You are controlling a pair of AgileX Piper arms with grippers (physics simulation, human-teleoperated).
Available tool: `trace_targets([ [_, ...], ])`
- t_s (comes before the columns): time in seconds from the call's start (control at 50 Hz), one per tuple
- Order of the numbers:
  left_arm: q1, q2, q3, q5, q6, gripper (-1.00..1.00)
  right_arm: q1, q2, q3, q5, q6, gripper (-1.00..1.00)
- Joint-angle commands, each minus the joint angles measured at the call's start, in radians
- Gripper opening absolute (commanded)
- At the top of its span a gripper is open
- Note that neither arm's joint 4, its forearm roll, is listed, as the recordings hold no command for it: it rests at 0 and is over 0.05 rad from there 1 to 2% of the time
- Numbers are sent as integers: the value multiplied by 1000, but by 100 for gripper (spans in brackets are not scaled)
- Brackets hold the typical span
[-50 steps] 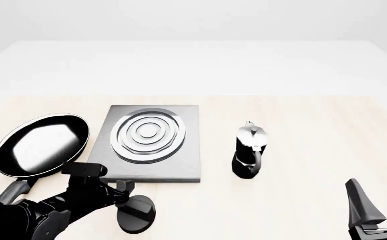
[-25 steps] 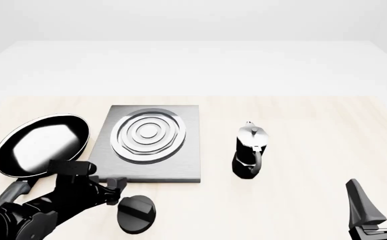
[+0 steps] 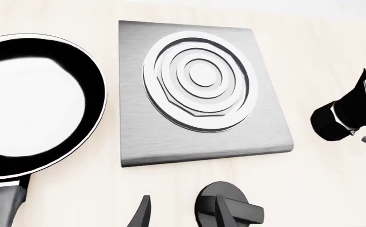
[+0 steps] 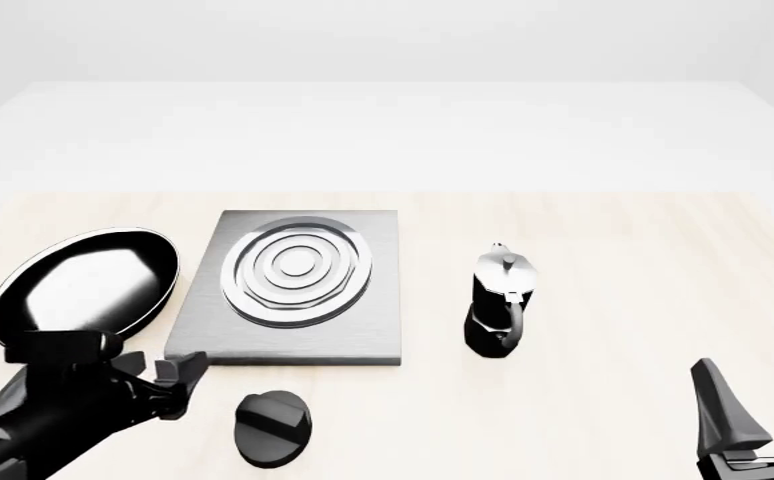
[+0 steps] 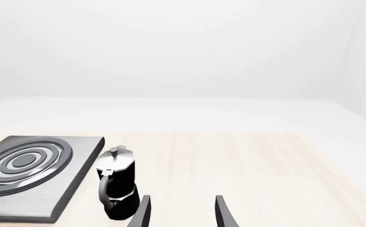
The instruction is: Turn on the stove.
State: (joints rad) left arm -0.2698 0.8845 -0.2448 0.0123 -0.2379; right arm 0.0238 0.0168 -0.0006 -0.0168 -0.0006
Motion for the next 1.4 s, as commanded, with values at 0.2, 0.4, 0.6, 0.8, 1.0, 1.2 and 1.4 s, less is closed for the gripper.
trace_targets([
  [0.2,73,-353,43,219,57,100,1,-5,0,6,-5,100],
  [0.4,91,-607,33,370,103,100,0,-7,0,6,-6,100],
  [0.6,69,-849,53,519,127,100,-1,-10,-1,5,-6,100],
  [0.8,17,-884,83,506,144,100,-2,-14,-1,5,-4,100],
  [1.0,18,-884,115,399,106,100,-3,-15,-1,3,1,100],
  [1.2,46,-884,154,350,95,100,-3,-15,-1,3,0,100],
  [1.4,76,-884,168,336,77,100,-5,-15,-2,1,-3,100],
])
